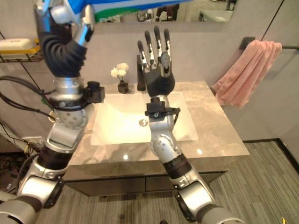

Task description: Put brush and paste in cup on sink, flatten towel.

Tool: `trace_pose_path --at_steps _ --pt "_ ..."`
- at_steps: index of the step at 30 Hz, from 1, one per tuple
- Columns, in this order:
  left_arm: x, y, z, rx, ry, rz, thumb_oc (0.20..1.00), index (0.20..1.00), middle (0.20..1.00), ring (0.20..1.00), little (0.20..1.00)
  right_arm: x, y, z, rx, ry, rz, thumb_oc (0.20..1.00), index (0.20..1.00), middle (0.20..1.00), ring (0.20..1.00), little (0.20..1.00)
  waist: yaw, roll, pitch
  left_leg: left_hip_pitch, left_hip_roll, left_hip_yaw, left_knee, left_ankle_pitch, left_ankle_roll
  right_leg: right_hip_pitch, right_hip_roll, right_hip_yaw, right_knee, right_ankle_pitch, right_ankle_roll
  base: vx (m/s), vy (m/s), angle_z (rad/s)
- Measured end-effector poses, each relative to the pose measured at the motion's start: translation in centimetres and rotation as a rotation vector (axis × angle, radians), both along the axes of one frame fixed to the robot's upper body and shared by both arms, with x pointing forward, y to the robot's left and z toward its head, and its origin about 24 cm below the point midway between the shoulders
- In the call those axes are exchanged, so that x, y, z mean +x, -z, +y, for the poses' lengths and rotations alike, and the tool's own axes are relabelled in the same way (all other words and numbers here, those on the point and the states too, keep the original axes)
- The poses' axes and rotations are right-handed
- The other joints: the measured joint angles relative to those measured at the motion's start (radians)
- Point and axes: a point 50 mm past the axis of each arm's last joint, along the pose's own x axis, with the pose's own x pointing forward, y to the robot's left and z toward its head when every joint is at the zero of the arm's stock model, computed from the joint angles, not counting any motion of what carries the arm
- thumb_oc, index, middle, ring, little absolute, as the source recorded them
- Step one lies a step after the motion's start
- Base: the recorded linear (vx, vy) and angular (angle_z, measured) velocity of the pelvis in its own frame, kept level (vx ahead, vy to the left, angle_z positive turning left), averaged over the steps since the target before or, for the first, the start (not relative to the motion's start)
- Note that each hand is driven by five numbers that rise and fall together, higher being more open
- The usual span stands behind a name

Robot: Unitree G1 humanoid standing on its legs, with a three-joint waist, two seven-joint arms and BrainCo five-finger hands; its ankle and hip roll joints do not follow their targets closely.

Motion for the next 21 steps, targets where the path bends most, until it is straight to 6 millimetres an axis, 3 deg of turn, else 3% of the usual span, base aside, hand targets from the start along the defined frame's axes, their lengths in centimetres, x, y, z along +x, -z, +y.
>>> trace_pose_path --at_steps 13,21 --pt "-0.2 0.7 0.4 -0.022 0.032 0.022 0.2 0.2 0.2 0.2 0.2 -0.5 -1.5 -0.4 -0.009 0.006 -0.085 1.0 1.0 1.0 1.0 1.0 0.003 0.0 0.0 -0.003 0.0 0.0 0.0 0.0 0.0 -0.003 0.0 0.0 0.0 0.0 0.0 0.01 0.001 0.0" --pt "0.1 3.4 1.2 -0.028 0.075 0.155 0.2 0.2 0.2 0.2 0.2 -0.6 -1.7 -0.6 -0.002 0.015 -0.097 1.0 1.0 1.0 1.0 1.0 0.007 0.0 0.0 -0.002 0.0 0.0 0.0 0.0 0.0 -0.003 0.0 0.0 0.0 0.0 0.0 0.0 0.0 0.0"
